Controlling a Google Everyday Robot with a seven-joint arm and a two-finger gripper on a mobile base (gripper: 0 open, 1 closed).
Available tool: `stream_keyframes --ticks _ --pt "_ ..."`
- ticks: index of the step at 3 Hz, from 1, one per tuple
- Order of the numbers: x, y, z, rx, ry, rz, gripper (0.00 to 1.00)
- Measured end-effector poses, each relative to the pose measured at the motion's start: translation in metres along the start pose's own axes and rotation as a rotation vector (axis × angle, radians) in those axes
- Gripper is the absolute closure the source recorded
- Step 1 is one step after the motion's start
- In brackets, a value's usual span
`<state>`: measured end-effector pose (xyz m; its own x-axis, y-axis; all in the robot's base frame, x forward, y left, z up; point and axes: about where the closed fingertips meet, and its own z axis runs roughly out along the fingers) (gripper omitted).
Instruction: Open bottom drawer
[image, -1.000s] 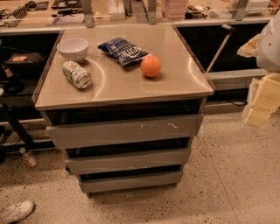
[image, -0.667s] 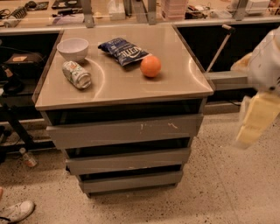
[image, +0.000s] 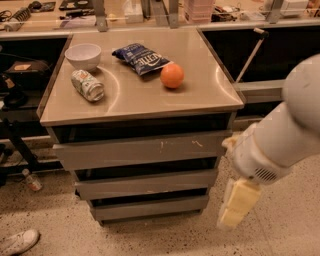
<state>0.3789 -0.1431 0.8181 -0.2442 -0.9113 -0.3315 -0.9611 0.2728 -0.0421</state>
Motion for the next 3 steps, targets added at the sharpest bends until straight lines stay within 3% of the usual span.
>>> stream_keyframes --ticks 1,2,3 --pt "0.023 0.031 0.041 -0.085 0.043 0.015 0.00" --pt "0.023 0.032 0.042 -0.088 0.045 0.016 0.00" --pt "0.027 0.042 0.091 -0.151 0.009 0.033 0.00"
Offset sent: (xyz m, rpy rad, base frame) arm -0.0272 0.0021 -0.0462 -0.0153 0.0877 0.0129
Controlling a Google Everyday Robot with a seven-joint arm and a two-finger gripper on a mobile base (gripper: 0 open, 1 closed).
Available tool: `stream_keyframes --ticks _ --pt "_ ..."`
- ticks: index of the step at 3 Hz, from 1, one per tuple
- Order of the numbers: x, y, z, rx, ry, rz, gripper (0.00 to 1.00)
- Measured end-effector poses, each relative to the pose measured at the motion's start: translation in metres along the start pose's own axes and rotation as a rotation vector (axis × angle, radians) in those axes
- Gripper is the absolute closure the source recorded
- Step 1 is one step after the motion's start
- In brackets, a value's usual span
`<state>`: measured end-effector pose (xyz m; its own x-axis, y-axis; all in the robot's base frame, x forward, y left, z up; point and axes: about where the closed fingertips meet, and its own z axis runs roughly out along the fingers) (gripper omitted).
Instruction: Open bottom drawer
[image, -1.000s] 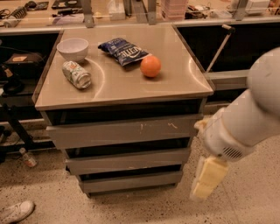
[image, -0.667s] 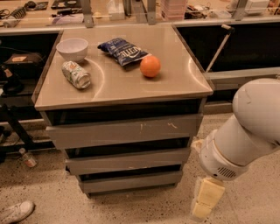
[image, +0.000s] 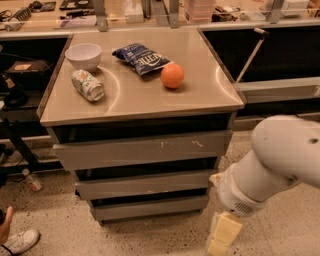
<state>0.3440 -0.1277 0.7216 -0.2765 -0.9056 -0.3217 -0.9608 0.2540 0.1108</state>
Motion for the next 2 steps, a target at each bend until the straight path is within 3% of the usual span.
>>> stream_keyframes --ticks 1,2 --pt "0.006 -0.006 0.088 -0.081 -0.045 0.056 0.00" --pt "0.002 -0.028 0.150 -0.093 -0.089 0.095 0.00"
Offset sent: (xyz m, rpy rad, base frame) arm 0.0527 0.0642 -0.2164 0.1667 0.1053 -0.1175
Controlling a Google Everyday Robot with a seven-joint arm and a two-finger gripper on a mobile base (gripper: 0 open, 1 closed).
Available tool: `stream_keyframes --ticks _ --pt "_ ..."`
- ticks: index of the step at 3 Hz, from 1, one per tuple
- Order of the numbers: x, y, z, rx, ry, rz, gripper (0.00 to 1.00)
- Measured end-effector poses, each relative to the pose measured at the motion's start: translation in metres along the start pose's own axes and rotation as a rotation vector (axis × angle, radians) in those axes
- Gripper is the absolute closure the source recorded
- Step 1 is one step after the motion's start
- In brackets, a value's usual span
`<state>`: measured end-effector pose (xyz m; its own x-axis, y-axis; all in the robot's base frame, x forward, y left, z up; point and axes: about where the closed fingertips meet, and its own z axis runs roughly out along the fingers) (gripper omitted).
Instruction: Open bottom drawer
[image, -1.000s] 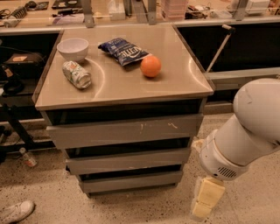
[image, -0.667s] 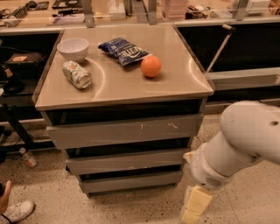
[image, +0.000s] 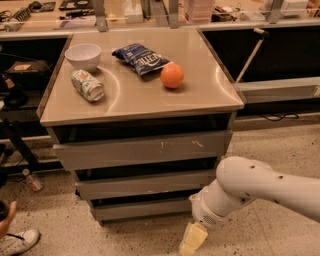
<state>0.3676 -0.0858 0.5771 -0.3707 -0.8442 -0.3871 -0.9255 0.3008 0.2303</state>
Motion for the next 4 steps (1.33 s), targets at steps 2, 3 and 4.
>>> stream_keyframes --ticks 2,3,4 --pt "0.001 -0.024 0.042 -0.041 -0.046 0.066 0.00" --pt "0.008 -0.041 0.072 -0.047 -0.073 0.073 0.00" --pt "0.016 -0.078 0.123 -0.049 -0.107 0.096 0.00"
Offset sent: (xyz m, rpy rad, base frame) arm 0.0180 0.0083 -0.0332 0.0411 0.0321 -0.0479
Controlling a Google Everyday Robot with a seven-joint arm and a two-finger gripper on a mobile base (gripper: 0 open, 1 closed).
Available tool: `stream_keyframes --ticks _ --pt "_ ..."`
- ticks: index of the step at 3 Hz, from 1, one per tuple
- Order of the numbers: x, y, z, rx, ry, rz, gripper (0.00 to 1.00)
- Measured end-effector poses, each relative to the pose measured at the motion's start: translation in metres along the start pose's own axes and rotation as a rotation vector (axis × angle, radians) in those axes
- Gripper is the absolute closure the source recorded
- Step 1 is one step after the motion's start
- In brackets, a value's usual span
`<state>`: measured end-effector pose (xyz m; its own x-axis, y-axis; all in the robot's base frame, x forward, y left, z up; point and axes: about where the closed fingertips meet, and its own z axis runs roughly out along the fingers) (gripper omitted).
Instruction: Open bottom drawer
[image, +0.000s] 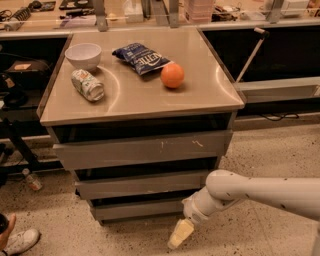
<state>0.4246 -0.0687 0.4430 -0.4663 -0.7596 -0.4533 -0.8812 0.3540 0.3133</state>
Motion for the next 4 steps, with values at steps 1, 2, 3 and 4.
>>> stream_keyframes --ticks 1,2,3,4 --pt "0.009 -0.033 0.043 -0.019 -0.025 0.035 0.00" --pt "0.009 -0.033 0.043 -0.019 -0.025 0.035 0.00" --pt "0.012 -0.038 0.058 -0.025 -0.036 0.024 0.00" --pt "0.018 -0.065 0.078 0.011 -0.083 0.031 0.00"
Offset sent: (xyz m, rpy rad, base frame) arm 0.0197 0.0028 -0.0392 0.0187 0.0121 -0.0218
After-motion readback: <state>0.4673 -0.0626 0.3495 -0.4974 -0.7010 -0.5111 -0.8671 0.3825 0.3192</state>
